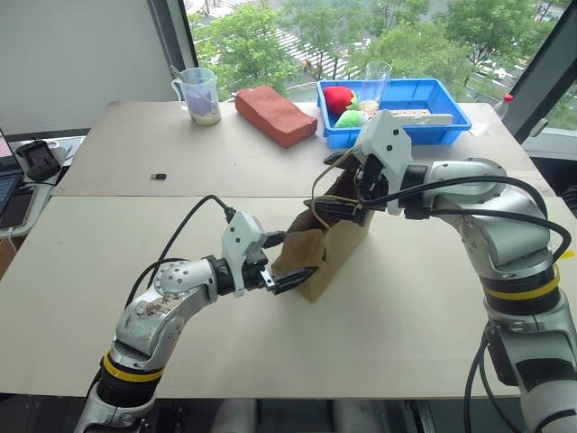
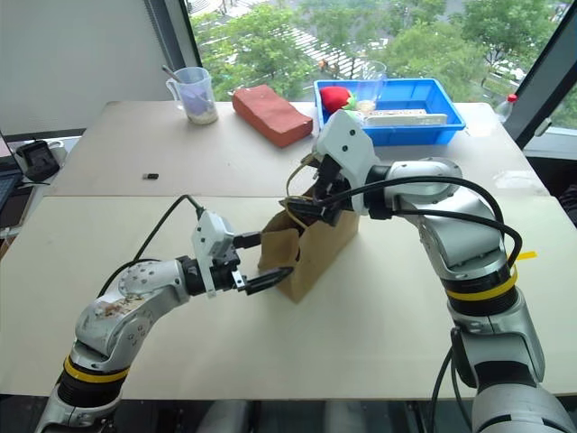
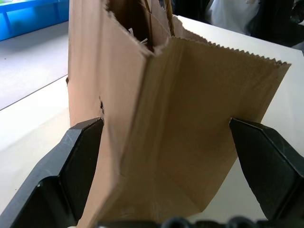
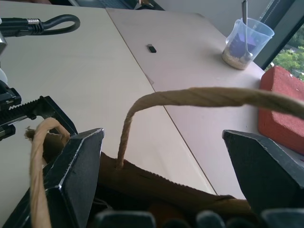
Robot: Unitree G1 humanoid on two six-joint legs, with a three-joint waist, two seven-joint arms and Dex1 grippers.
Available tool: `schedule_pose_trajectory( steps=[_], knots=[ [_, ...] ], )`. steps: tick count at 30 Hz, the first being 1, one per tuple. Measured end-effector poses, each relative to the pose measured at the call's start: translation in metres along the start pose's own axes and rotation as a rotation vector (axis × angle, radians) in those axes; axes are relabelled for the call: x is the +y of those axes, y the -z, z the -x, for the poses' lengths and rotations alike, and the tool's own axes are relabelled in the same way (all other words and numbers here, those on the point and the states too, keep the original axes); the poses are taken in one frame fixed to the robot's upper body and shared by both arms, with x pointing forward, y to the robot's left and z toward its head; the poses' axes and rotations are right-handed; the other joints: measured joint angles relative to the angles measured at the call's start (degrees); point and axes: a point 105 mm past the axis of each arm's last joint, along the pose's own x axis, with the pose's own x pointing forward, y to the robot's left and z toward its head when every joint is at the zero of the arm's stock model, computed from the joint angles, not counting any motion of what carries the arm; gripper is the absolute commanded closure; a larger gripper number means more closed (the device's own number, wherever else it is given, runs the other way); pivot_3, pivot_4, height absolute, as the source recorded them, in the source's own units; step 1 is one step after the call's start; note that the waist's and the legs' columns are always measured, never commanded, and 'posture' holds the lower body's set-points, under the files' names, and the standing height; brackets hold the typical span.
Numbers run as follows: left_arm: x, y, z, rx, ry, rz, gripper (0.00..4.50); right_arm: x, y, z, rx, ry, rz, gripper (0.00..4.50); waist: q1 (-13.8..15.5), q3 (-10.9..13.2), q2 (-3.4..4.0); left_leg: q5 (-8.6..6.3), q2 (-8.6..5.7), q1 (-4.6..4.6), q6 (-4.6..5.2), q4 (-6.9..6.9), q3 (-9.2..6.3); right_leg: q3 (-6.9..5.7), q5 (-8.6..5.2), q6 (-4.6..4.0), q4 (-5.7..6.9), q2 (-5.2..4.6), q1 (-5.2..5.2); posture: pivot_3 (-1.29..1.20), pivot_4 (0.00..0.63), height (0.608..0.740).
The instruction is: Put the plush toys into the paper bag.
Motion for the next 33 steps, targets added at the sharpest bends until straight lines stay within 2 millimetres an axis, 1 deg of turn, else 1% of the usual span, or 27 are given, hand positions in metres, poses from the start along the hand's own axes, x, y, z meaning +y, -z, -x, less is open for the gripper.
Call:
schedule_pose_trajectory(
  steps=[3,6,8,12,18,23,27,28,29,33],
  knots=[
    [-0.003,0.000,0.008,0.027,0.038,0.007,0.00,-0.002,0.002,0.000,0.005,0.008,-0.005,0.07,-0.02,0.00,0.00,0.00,0.01,0.01,0.00,0.00,0.00,0.00,0.00,0.00,-0.01,0.00,-0.03,0.00,0.150,0.740],
    [-0.002,-0.006,0.017,0.034,0.052,0.015,0.00,-0.004,0.003,-0.001,0.006,0.016,-0.003,0.07,0.00,0.00,0.00,0.00,0.00,0.01,0.00,0.00,0.00,0.00,0.00,0.00,-0.03,0.00,0.00,0.00,0.150,0.740],
    [-0.004,-0.007,0.016,0.033,0.055,0.028,0.00,-0.003,0.004,-0.002,0.007,0.016,-0.004,0.07,0.18,0.00,0.00,0.00,0.00,0.01,0.00,0.00,0.00,0.00,0.00,0.00,-0.04,0.00,0.02,0.00,0.150,0.740],
    [-0.016,-0.006,0.007,0.015,0.077,0.099,0.00,-0.002,0.004,-0.003,0.007,0.012,-0.003,0.07,0.19,0.00,0.00,0.00,0.00,-0.01,0.00,0.00,0.00,0.00,0.00,0.00,0.00,0.00,0.02,0.00,0.150,0.740],
    [-0.016,-0.003,-0.004,0.011,0.017,0.157,0.00,-0.003,0.005,-0.003,0.016,0.021,0.002,0.07,0.10,0.00,0.00,0.01,-0.01,0.01,-0.01,0.00,0.00,0.01,0.00,0.00,-0.05,0.00,0.02,0.00,0.150,0.740],
    [0.000,0.002,-0.018,0.014,-0.106,0.094,0.00,-0.002,0.005,-0.004,0.012,0.018,0.001,0.07,0.24,0.00,0.00,0.02,-0.01,0.02,-0.03,0.00,0.01,0.01,0.00,-0.01,-0.15,0.00,0.02,0.00,0.150,0.740],
    [0.011,0.010,-0.027,0.011,-0.191,0.041,0.00,-0.003,0.006,-0.004,0.014,0.020,-0.001,0.07,0.26,0.00,0.00,0.02,-0.01,0.01,-0.04,0.00,0.01,0.01,0.00,-0.01,-0.14,0.00,0.01,0.00,0.150,0.740],
    [0.012,0.011,-0.030,0.001,-0.198,0.040,0.55,-0.003,0.006,-0.004,0.015,0.021,-0.001,0.00,0.28,0.00,0.00,0.02,-0.01,0.00,-0.03,0.00,0.02,0.01,0.00,-0.01,-0.15,0.00,0.01,0.00,0.150,0.740],
    [0.012,0.011,-0.032,-0.013,-0.197,0.046,0.86,-0.003,0.006,-0.004,0.015,0.021,-0.002,0.00,0.30,0.00,0.00,0.02,-0.01,-0.01,-0.03,0.00,0.02,0.01,0.00,-0.01,-0.15,0.00,0.02,0.00,0.150,0.740],
    [0.010,0.007,-0.036,-0.055,-0.184,0.059,2.77,-0.003,0.006,-0.004,0.016,0.021,-0.003,0.00,0.27,0.00,0.00,0.02,-0.01,0.00,-0.03,0.00,0.02,0.01,0.00,-0.01,-0.15,0.00,0.00,0.00,0.150,0.740]
  ],
)
